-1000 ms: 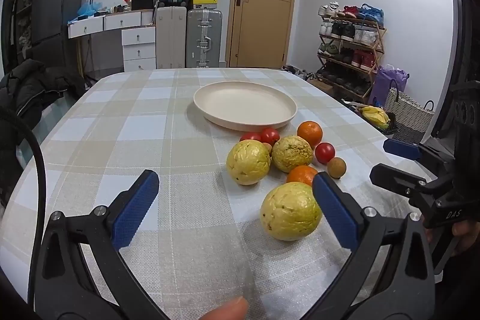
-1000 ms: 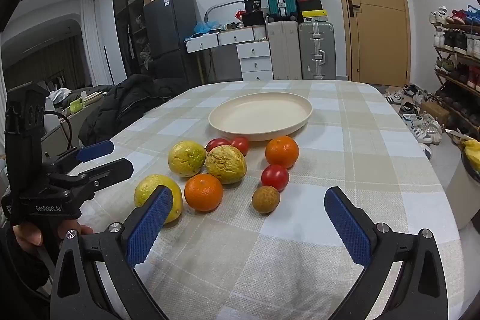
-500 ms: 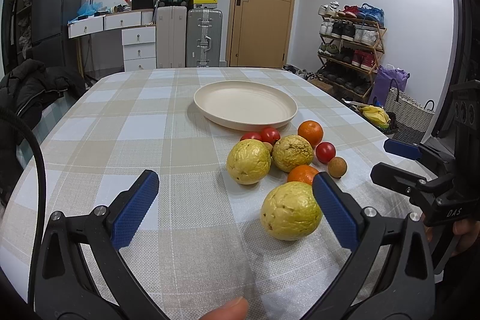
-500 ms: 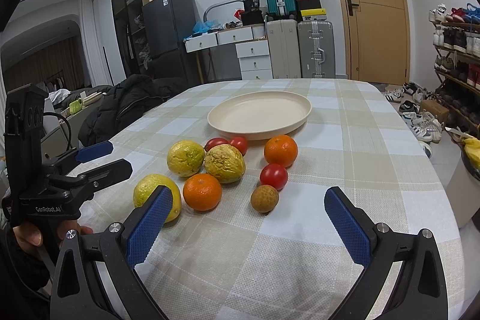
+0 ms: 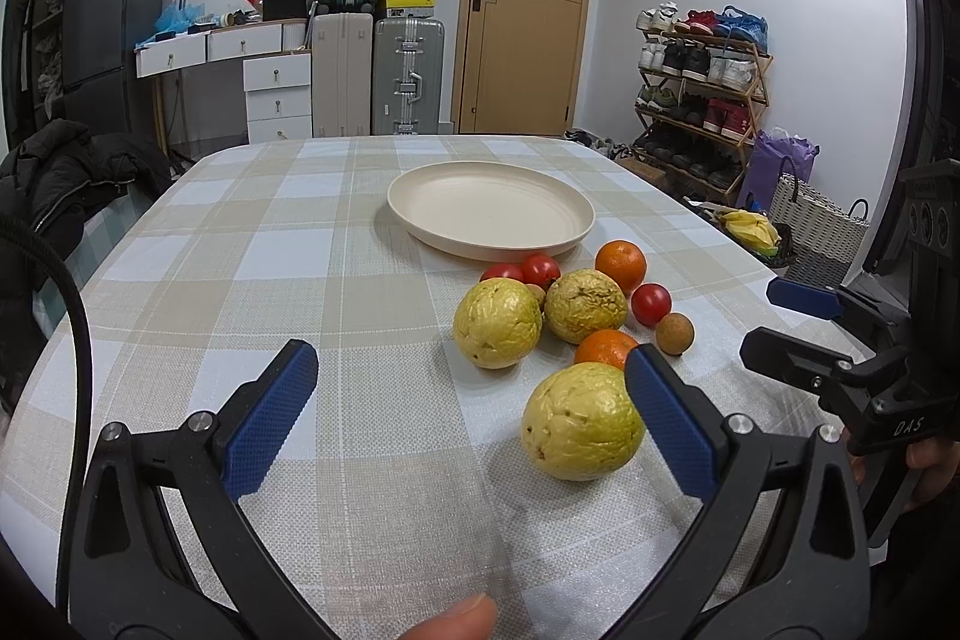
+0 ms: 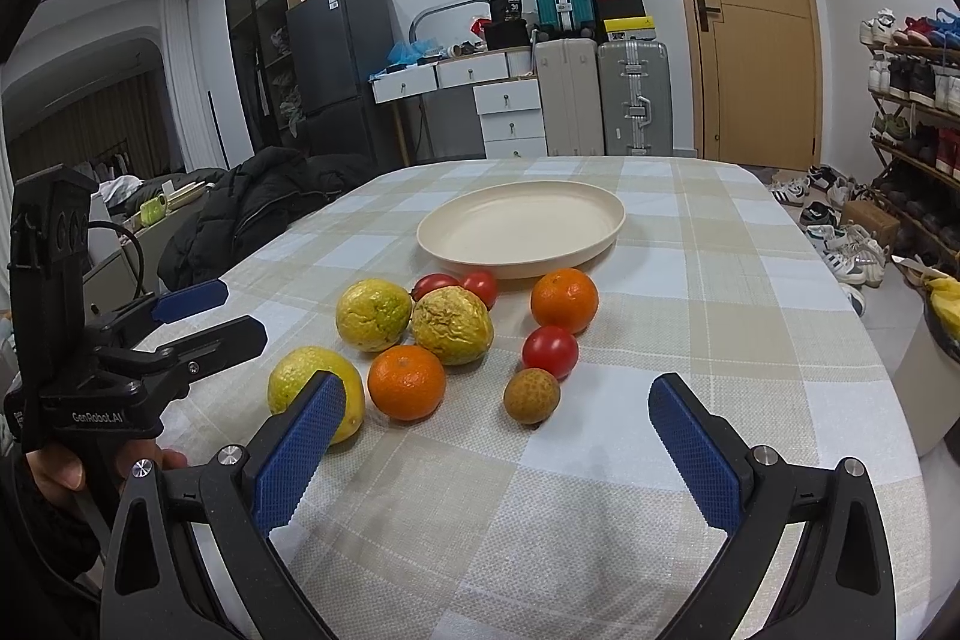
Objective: Organize fruits
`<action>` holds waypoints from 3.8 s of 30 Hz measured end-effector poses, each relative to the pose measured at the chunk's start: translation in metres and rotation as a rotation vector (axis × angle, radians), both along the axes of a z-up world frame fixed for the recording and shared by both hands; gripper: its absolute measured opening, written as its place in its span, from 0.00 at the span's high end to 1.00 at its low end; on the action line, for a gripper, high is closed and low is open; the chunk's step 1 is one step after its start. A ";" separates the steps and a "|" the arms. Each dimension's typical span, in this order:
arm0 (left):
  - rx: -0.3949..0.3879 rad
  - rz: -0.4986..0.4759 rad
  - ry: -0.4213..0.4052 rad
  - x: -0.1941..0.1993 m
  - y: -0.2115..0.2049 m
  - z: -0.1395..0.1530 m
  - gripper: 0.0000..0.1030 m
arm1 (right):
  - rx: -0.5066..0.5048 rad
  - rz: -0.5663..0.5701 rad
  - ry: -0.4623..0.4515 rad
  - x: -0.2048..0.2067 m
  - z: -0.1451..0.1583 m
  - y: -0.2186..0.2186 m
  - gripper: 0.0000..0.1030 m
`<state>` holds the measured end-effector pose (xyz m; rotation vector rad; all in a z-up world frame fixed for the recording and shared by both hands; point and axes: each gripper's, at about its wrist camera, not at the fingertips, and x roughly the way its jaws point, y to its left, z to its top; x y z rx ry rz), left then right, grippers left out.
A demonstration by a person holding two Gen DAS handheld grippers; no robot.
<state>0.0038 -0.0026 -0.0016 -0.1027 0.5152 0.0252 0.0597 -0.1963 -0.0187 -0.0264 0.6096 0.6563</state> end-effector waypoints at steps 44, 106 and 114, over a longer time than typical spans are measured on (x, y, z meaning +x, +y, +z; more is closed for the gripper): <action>0.001 0.001 -0.001 -0.001 -0.001 0.000 0.01 | -0.001 0.003 0.001 -0.001 -0.001 0.001 0.00; -0.004 -0.153 0.203 0.027 -0.029 -0.025 0.17 | -0.236 -0.021 0.264 0.057 -0.031 0.027 0.49; -0.057 -0.222 0.238 0.030 -0.031 -0.031 0.47 | -0.235 0.000 0.263 0.056 -0.029 0.035 0.72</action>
